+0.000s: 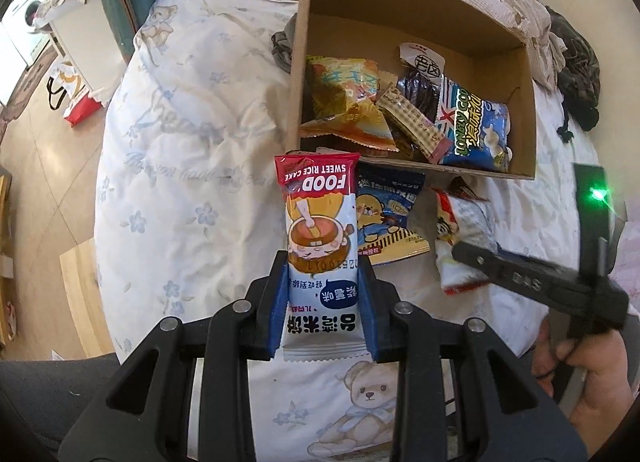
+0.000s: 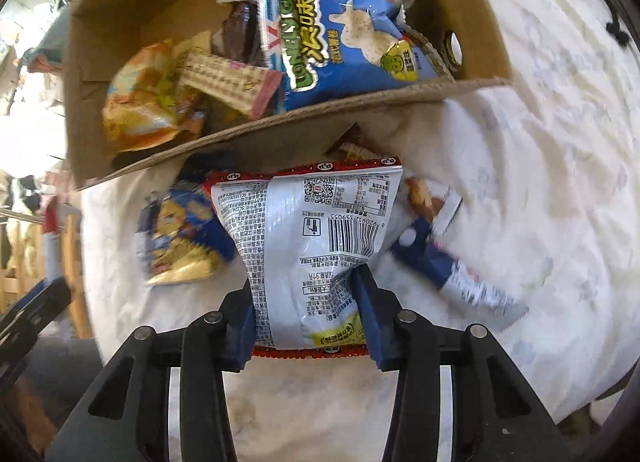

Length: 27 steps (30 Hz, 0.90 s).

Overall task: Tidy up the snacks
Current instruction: 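Carry the rice cake packet and white bag into the box and open both tools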

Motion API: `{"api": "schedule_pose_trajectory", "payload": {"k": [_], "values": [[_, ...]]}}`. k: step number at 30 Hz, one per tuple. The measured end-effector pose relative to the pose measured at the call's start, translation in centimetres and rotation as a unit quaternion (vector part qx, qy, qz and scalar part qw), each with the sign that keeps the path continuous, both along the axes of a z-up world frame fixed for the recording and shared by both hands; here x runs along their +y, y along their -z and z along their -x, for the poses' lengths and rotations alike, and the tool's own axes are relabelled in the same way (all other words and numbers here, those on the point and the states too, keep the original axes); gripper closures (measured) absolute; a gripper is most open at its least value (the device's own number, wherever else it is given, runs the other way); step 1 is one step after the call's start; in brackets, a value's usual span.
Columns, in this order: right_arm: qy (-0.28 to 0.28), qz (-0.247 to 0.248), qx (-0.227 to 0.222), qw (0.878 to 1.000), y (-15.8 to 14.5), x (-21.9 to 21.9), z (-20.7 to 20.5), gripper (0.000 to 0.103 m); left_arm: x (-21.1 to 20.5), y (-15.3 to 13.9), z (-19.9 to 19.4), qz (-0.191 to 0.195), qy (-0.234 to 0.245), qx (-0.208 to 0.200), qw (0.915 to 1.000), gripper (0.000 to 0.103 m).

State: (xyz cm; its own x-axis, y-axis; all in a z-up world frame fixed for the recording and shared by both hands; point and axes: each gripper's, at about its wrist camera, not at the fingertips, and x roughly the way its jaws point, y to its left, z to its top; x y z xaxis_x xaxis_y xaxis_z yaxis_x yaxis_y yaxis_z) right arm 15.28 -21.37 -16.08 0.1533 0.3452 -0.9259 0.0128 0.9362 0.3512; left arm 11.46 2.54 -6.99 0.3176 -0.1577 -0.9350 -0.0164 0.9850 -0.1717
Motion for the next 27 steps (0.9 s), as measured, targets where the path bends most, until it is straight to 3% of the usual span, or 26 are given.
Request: {"api": "schedule_pose_trajectory", "payload": {"k": [6, 9, 10, 15, 21, 27], "values": [[-0.008, -0.007, 0.006, 1.000, -1.3, -0.4, 1.8, 0.058, -0.3, -0.3, -0.1, -0.001, 0.001, -0.008, 1.0000, 0.075], [0.004, -0.041, -0.002, 0.999, -2.6, -1.2, 2.3, 0.058, -0.3, -0.4, 0.2, -0.003, 0.002, -0.011, 0.9999, 0.075], [0.003, -0.069, -0.015, 0.998, -4.0, -1.3, 2.7, 0.058, -0.3, -0.5, 0.3, -0.002, 0.000, -0.012, 0.9999, 0.075], [0.006, -0.101, -0.086, 0.991, -9.7, -2.0, 3.5, 0.058, 0.5, -2.2, 0.9, -0.004, -0.010, -0.041, 0.9991, 0.075], [0.015, -0.109, -0.126, 0.986, -13.2, -2.7, 1.7, 0.058, 1.5, -5.2, 0.6, -0.010, -0.037, -0.096, 0.9946, 0.075], [0.014, -0.111, -0.140, 0.984, -13.5, -1.3, -1.7, 0.058, 1.3, -6.9, -1.1, -0.023, -0.041, -0.122, 0.9915, 0.075]]}}
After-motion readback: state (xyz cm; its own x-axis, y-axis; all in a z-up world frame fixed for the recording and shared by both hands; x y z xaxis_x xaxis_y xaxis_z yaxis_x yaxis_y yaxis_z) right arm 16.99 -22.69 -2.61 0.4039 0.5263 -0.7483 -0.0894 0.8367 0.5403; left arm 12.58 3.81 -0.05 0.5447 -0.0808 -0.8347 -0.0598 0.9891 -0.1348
